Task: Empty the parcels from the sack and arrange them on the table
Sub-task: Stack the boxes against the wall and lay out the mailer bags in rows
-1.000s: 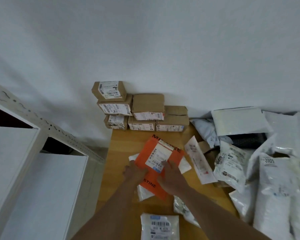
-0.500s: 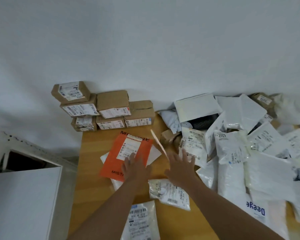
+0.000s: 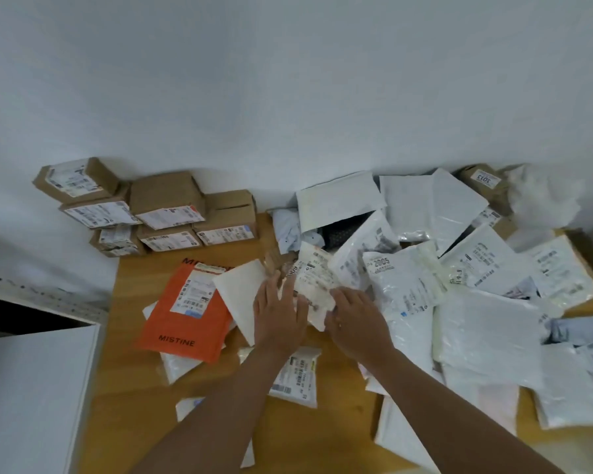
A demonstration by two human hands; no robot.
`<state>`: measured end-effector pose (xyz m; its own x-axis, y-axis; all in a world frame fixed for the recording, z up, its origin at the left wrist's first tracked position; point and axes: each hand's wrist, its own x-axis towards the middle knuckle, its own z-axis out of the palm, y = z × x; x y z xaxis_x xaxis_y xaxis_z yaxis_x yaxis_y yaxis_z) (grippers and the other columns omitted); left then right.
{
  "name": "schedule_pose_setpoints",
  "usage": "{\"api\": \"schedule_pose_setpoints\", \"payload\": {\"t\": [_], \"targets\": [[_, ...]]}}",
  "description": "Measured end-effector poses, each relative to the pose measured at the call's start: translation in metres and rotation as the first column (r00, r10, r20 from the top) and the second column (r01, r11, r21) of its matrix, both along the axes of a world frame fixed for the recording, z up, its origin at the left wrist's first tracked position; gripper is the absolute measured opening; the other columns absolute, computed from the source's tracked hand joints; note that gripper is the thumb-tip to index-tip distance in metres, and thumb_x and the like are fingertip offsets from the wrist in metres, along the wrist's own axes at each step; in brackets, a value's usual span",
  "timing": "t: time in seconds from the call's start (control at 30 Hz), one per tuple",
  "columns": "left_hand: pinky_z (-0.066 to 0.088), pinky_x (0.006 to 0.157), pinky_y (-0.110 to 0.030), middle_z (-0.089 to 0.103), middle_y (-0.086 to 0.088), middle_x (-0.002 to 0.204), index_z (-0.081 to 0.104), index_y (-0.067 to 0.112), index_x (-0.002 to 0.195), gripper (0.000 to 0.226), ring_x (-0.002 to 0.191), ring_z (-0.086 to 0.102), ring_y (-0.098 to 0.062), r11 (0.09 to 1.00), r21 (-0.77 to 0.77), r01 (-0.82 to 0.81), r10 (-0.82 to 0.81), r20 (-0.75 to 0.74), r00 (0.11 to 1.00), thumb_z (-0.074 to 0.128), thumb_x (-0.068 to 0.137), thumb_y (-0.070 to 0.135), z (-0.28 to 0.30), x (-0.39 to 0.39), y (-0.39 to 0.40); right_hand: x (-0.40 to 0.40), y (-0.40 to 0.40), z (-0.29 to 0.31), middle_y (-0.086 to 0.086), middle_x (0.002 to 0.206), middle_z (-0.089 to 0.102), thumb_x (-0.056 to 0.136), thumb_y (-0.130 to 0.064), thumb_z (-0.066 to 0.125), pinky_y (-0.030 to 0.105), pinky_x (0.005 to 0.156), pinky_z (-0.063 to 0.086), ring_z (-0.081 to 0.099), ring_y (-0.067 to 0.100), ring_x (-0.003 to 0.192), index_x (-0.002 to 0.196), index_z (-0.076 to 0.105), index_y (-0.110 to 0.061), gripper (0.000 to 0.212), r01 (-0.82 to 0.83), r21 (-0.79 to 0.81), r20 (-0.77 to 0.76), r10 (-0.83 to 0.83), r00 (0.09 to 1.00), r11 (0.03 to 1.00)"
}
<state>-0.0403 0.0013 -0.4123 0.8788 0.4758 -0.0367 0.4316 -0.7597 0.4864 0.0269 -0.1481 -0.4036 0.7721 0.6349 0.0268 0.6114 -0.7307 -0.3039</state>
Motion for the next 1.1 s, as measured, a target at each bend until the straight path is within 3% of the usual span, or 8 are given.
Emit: {"api": "schedule_pose_setpoints", "payload": {"t": [0.1,0.27,0.37,0.53,0.77,0.87,0.97,1.1], "targets": [[0.037,0.105,-0.045,0.046,-0.016,0.141,0.044,0.02,0.14,0.047,0.128,0.042,-0.032,0.993,0.086,0.082,-0.094,0.151,0.984,0.04,0.096,0.036,-0.001,0.013,-0.029,0.008,-0.047,0.0,0.008,0.115,0.064,0.087,-0.033,0.05,0.044,0.085,0.048,0.055,0.03,0.109,0.107,0.064,-0.012,0.033,0.139,0.205,0.264,-0.192,0.945,0.969],[0.05,0.091,-0.043,0.057,-0.01,0.121,0.055,0.019,0.124,0.037,0.11,0.053,-0.027,0.924,0.14,0.356,-0.374,0.129,0.918,0.049,0.091,0.032,-0.013,0.006,-0.084,-0.002,-0.124,-0.045,0.013,0.155,0.025,0.086,-0.064,0.049,0.068,0.105,0.028,0.019,0.042,0.143,0.148,0.028,-0.022,0.078,0.665,-0.144,-0.155,-0.681,0.716,0.733],[0.053,0.088,-0.043,0.058,-0.007,0.122,0.053,0.021,0.127,0.041,0.11,0.057,-0.026,0.874,0.032,0.485,-0.483,-0.036,0.875,0.049,0.091,0.041,-0.033,-0.013,-0.109,-0.027,-0.13,-0.067,0.006,0.162,0.009,0.081,-0.08,0.038,0.066,0.109,0.027,0.01,0.039,0.147,0.154,0.004,-0.029,0.095,0.629,-0.281,-0.315,-0.688,0.653,0.725],[0.03,0.112,-0.049,0.031,-0.005,0.155,0.021,0.032,0.153,0.071,0.141,0.031,-0.03,0.885,-0.067,0.461,-0.455,-0.335,0.825,0.043,0.091,0.059,-0.055,-0.046,-0.118,-0.06,-0.102,-0.069,0.007,0.16,0.02,0.086,-0.076,0.032,0.059,0.109,0.029,0.022,0.035,0.144,0.154,0.007,-0.027,0.087,0.657,-0.239,-0.326,-0.696,0.64,0.715],[0.042,0.106,-0.049,0.04,-0.013,0.147,0.037,0.03,0.146,0.073,0.132,0.043,-0.032,0.838,0.051,0.543,-0.541,-0.056,0.839,0.067,0.08,0.042,-0.059,-0.072,-0.122,-0.097,-0.128,-0.072,0.014,0.138,0.049,0.094,-0.053,0.039,0.056,0.107,0.038,0.04,0.035,0.133,0.134,0.047,-0.008,0.061,0.455,0.076,-0.18,-0.437,0.881,0.887],[0.043,0.104,-0.047,0.041,-0.01,0.147,0.047,0.028,0.14,0.065,0.133,0.042,-0.032,0.752,0.091,0.653,-0.655,-0.011,0.756,0.065,0.079,0.037,-0.061,-0.075,-0.141,-0.118,-0.161,-0.079,0.014,0.147,0.041,0.091,-0.041,0.05,0.061,0.107,0.029,0.03,0.039,0.14,0.138,0.042,-0.012,0.056,0.64,-0.082,-0.073,-0.645,0.76,0.764],[0.03,0.113,-0.048,0.037,-0.003,0.154,0.045,0.032,0.142,0.06,0.141,0.032,-0.03,0.638,0.1,0.764,-0.751,-0.139,0.645,0.056,0.084,0.043,-0.061,-0.077,-0.16,-0.126,-0.179,-0.086,0.008,0.16,0.015,0.092,-0.049,0.053,0.062,0.113,0.02,0.009,0.035,0.147,0.15,0.022,-0.026,0.069,0.77,-0.296,-0.243,-0.824,0.512,0.566],[-0.006,0.12,-0.054,0.017,-0.005,0.162,0.028,0.024,0.151,0.058,0.15,-0.003,-0.03,0.567,0.098,0.818,-0.716,-0.433,0.548,0.041,0.098,0.044,-0.067,-0.083,-0.167,-0.125,-0.176,-0.092,0.007,0.159,0.015,0.091,-0.054,0.052,0.055,0.108,0.035,0.013,0.035,0.143,0.15,0.021,-0.028,0.071,0.633,-0.348,-0.296,-0.722,0.626,0.692]]}}
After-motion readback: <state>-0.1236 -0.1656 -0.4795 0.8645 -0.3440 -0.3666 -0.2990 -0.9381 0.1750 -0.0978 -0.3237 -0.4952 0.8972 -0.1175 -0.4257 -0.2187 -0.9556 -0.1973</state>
